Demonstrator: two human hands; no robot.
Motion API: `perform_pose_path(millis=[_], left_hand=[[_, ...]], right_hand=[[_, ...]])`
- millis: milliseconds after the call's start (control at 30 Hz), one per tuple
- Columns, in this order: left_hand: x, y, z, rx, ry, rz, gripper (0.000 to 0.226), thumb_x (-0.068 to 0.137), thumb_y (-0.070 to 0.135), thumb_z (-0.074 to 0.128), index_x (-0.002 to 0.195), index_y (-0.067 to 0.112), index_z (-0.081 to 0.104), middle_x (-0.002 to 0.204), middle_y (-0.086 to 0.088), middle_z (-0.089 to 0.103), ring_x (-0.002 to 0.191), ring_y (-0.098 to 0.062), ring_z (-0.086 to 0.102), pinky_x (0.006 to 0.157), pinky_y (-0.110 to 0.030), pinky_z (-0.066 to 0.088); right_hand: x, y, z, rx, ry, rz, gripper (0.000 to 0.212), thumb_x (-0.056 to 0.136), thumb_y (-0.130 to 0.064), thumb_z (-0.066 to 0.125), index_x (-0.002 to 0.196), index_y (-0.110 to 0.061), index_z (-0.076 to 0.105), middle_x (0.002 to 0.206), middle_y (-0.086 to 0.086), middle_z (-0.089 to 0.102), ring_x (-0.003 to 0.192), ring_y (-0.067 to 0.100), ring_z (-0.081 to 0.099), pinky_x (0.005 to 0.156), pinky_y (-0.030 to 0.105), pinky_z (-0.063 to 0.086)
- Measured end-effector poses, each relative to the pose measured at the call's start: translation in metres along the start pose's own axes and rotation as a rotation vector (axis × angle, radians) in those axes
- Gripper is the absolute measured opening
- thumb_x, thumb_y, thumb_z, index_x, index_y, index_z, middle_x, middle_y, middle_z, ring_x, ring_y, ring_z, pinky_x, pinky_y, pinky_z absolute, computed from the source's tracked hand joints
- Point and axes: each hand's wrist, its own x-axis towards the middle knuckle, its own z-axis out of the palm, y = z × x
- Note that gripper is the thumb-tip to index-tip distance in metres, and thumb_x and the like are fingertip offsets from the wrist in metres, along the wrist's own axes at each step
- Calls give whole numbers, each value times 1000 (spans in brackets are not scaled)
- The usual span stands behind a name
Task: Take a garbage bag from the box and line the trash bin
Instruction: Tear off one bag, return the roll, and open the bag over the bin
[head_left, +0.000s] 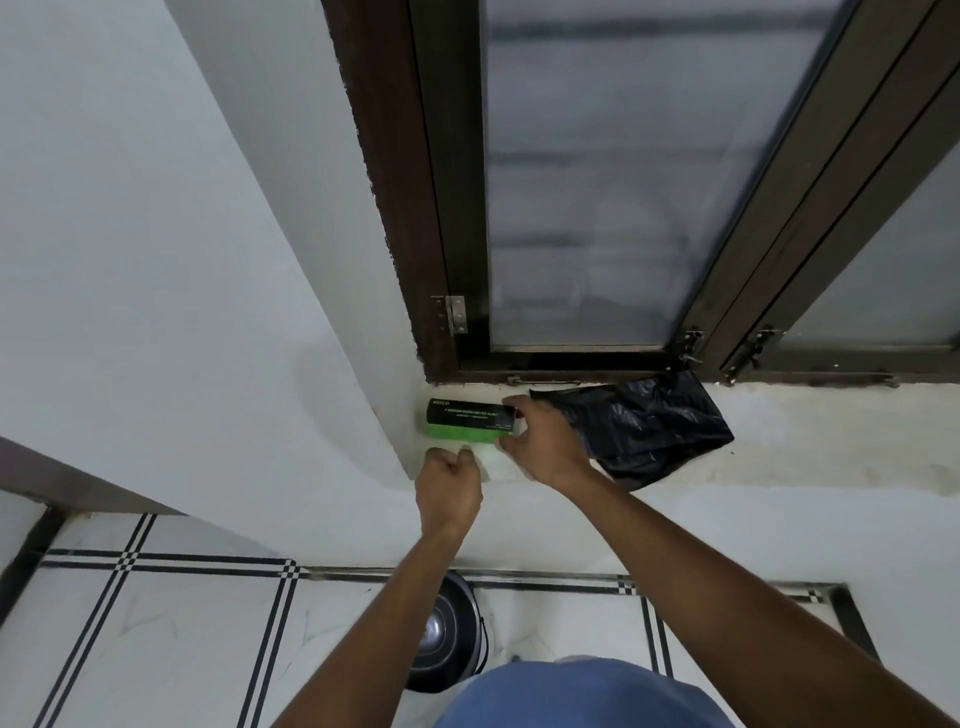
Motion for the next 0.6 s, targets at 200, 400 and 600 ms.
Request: perform_pose_path(millis=[200, 400, 600], left_hand=[[-15, -7, 8, 112, -258, 166, 31, 107, 41, 65, 94, 13, 66, 88, -11, 77, 66, -19, 75, 72, -37, 64], [-25, 15, 53, 614, -369, 748, 26, 104, 36, 65, 126, 22, 62, 122, -1, 70, 105, -25, 70, 82, -41, 60], [-28, 21, 80, 1224, -258, 940, 62, 97, 36, 72, 153, 20, 52, 168, -12, 33, 158, -36, 30, 128, -58, 30]], right_hand=[[-15, 4, -7, 148, 101, 41, 37, 101, -26, 78, 136, -17, 72, 132, -4, 75, 92, 17, 77, 84, 24, 52], [-76, 55, -30, 291, 293, 206, 11, 103, -15, 72, 109, -21, 79, 98, -14, 79, 89, 3, 75, 85, 22, 59], [-122, 85, -50, 295, 433, 306, 11, 100, -17, 75, 107, -23, 80, 94, -16, 78, 82, -4, 71, 75, 7, 50]])
